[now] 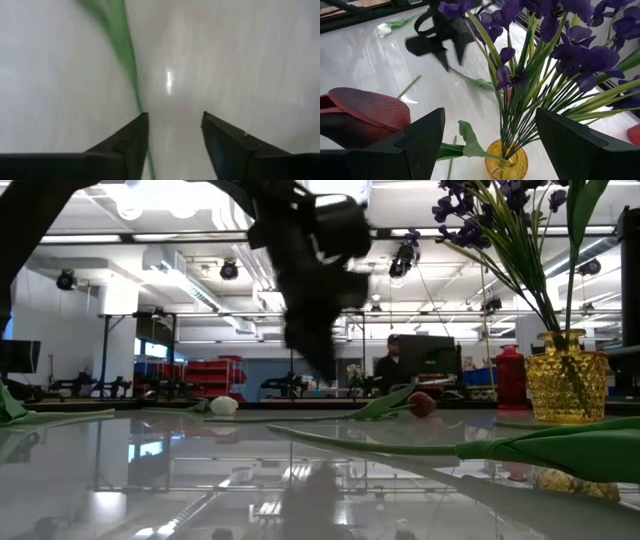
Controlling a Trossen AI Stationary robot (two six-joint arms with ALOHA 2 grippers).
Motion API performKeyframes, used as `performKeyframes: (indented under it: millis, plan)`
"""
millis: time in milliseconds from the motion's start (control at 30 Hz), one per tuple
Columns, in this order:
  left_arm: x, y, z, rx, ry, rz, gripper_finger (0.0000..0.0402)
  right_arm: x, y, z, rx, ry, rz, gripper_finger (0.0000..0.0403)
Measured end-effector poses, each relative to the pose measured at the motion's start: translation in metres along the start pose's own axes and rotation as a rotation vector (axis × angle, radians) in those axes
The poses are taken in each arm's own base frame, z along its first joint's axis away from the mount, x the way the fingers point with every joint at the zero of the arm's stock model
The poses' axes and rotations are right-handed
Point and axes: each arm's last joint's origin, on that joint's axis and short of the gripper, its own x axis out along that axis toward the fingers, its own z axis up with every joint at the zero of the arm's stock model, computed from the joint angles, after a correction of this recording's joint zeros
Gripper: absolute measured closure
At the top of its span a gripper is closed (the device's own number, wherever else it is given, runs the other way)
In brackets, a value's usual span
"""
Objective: Sort flowers into vase by color
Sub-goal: Put the red flower into the yellow vase
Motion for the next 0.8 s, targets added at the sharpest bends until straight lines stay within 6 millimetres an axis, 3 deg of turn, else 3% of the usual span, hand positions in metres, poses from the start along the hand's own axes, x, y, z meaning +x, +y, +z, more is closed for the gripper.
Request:
performKeyframes:
  millis: [167, 467, 633, 800]
  plan:
    - [0.021, -0.002, 0.016, -0.048, -0.193, 0.157, 0.0200, 0.002, 0.001, -0.003, 0.011, 0.004, -0.005, 0.0101]
    - [0.068, 0.011, 0.008, -0.114, -0.164, 0.330, 0.0228, 0.011, 0.002, -0.016, 0.004, 0.026, -0.021, 0.0101]
    - [0.077, 0.008, 0.006, -0.108, -0.149, 0.346, 0.0274, 0.013, 0.003, -0.019, 0.003, 0.045, -0.018, 0.0101]
    - [0.070, 0.006, 0.006, -0.102, -0.145, 0.344, 0.0374, 0.009, 0.003, -0.014, -0.024, 0.072, 0.005, 0.0101]
